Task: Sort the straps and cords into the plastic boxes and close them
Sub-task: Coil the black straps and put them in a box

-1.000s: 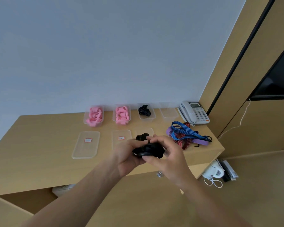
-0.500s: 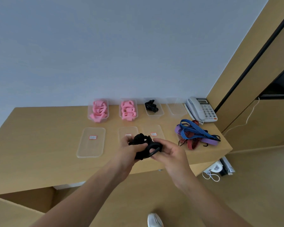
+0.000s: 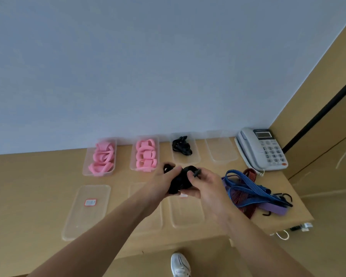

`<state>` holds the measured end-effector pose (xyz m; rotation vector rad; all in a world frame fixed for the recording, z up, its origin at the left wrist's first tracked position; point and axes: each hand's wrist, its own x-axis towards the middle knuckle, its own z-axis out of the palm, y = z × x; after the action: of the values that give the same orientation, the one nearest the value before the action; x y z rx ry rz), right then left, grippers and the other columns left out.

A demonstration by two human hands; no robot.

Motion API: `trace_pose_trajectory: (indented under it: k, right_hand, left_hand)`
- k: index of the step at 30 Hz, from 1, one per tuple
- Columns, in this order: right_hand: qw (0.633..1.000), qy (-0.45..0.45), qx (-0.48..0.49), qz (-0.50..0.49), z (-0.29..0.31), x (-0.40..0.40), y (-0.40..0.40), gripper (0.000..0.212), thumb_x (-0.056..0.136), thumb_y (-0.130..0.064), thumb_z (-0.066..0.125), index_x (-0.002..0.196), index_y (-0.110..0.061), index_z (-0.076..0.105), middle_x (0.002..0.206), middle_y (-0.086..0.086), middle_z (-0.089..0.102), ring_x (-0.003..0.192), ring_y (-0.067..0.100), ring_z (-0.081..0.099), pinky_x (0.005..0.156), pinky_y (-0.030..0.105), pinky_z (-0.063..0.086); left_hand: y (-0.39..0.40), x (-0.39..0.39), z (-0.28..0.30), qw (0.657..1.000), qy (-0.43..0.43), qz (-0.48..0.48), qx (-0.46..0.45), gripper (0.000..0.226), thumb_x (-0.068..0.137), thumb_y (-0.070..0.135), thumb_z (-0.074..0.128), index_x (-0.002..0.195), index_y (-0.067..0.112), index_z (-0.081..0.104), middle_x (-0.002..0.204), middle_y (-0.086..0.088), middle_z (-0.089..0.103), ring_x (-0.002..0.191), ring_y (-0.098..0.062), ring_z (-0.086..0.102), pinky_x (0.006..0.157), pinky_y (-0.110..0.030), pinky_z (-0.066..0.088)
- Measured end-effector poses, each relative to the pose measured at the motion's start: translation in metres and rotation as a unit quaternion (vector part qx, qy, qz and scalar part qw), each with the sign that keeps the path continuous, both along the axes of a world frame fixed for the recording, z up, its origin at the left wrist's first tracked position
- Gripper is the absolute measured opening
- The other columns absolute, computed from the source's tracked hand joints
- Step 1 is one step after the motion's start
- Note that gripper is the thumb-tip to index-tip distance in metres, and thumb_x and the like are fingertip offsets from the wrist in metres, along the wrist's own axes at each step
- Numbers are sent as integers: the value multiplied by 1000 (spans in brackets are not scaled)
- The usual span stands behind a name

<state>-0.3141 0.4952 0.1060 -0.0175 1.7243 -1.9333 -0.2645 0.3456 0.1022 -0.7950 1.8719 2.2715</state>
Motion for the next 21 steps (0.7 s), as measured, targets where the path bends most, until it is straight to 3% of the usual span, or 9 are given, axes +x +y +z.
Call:
trace_pose_trajectory:
  k: [2,5,9,11,14,17,21]
  right_hand:
    - [999,-8,44,12,-7,-33,1,17,98,-15,64,105,-1,71,100,18,75,91,31,75,74,38,64]
    - [992,26,117,24,-18,-72,-2,14,97,-21,65,95,-9,73,96,14,76,87,26,76,70,39,64]
    - [977,64,198,37,-31,-129,-11,17,94,-28,69,84,-15,74,82,6,77,70,19,75,68,46,64]
    - [957,108,261,66,-33,-155,-16,22,93,-34,70,81,-16,74,73,4,75,63,19,74,66,46,63]
    - [869,237,403,164,-31,-189,-27,37,89,-43,68,70,-12,66,63,3,67,63,21,67,57,37,53]
    - [759,324,507,249,-29,-211,-50,42,85,-42,71,61,-15,50,59,-1,52,64,23,56,48,29,32]
    - [691,337,554,320,-38,-224,-87,34,77,-29,74,64,-18,45,66,-1,54,64,21,56,45,26,31]
  left_hand:
    - [2,-28,-7,999,-28,-9,-26,32,96,40,66,116,16,57,106,-16,71,75,-21,70,67,-33,60]
    - [4,-60,-16,998,-64,10,-16,34,98,41,63,116,13,56,102,-20,71,70,-28,66,76,-45,61]
    - [-2,-102,-26,994,-97,45,21,34,102,47,53,115,17,63,110,-11,71,90,-27,71,83,-42,62]
    - [-8,-113,-33,993,-110,44,-19,28,102,50,51,109,26,64,111,-3,69,94,-26,70,86,-42,62]
    - [-20,-121,-46,978,-119,29,-168,19,98,45,58,109,30,63,112,3,67,96,-18,65,89,-45,59]
    - [-28,-126,-54,954,-131,0,-271,36,92,38,68,126,26,62,118,5,64,101,-15,64,89,-38,56]
    - [-32,-132,-61,930,-122,-53,-342,51,86,33,77,132,21,59,122,2,62,99,-15,63,91,-37,55]
